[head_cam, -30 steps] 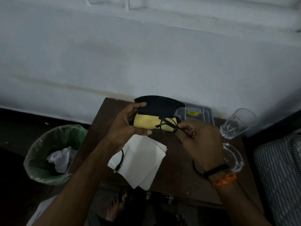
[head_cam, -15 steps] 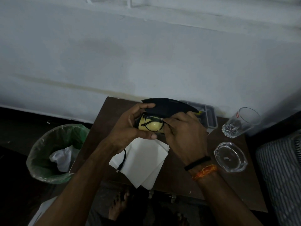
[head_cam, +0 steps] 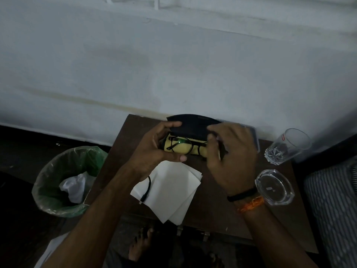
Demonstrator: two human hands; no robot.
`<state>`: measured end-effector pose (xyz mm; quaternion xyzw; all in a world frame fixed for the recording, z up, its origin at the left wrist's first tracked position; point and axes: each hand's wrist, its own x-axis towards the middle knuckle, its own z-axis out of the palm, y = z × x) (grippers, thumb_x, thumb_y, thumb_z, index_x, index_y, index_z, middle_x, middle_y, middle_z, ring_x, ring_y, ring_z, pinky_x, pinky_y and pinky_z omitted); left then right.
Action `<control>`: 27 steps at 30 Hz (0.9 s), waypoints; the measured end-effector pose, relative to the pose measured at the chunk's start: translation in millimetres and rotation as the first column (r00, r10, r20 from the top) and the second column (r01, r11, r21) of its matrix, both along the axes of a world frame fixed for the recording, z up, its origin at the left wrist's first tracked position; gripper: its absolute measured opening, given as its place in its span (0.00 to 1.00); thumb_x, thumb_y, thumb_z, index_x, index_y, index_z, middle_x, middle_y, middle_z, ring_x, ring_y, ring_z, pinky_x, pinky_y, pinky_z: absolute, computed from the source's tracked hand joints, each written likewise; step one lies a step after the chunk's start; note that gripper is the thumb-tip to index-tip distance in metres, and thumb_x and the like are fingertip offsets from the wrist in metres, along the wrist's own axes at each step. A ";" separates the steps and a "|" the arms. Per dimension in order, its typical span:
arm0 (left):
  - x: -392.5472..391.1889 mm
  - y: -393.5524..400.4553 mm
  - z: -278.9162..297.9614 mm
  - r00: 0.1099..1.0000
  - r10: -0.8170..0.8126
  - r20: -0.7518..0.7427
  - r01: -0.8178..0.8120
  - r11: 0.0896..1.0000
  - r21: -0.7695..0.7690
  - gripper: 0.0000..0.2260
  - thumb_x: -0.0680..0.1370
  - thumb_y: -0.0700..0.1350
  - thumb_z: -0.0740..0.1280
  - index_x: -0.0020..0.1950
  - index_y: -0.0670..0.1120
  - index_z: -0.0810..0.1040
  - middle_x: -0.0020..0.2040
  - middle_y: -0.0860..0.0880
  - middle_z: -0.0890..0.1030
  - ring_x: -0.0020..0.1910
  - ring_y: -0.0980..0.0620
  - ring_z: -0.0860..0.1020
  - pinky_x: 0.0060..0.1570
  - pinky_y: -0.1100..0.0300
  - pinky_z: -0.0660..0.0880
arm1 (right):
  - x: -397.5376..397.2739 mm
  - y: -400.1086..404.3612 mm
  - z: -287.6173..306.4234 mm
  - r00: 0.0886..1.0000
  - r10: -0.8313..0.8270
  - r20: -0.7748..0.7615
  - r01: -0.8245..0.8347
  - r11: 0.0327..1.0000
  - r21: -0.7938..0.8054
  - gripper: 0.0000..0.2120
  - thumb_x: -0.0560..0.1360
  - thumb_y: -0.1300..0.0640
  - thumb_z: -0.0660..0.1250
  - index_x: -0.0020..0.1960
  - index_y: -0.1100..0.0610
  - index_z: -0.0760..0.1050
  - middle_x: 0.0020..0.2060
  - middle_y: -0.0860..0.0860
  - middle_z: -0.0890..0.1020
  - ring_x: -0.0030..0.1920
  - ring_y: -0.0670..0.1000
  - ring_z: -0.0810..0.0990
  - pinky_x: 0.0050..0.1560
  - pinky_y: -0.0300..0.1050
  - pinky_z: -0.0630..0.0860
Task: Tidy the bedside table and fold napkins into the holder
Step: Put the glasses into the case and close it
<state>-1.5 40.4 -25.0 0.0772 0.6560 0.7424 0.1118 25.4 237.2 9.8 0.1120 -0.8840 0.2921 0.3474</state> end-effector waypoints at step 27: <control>-3.8 -3.1 8.1 0.931 -0.070 0.357 -0.016 0.973 0.231 0.17 0.76 0.38 0.68 0.64 0.39 0.75 0.64 0.37 0.77 0.59 0.39 0.80 0.55 0.42 0.79 | -10.1 29.2 -2.0 0.511 0.659 0.553 0.401 0.386 -0.831 0.19 0.70 0.60 0.75 0.60 0.58 0.78 0.56 0.58 0.84 0.51 0.57 0.86 0.42 0.49 0.84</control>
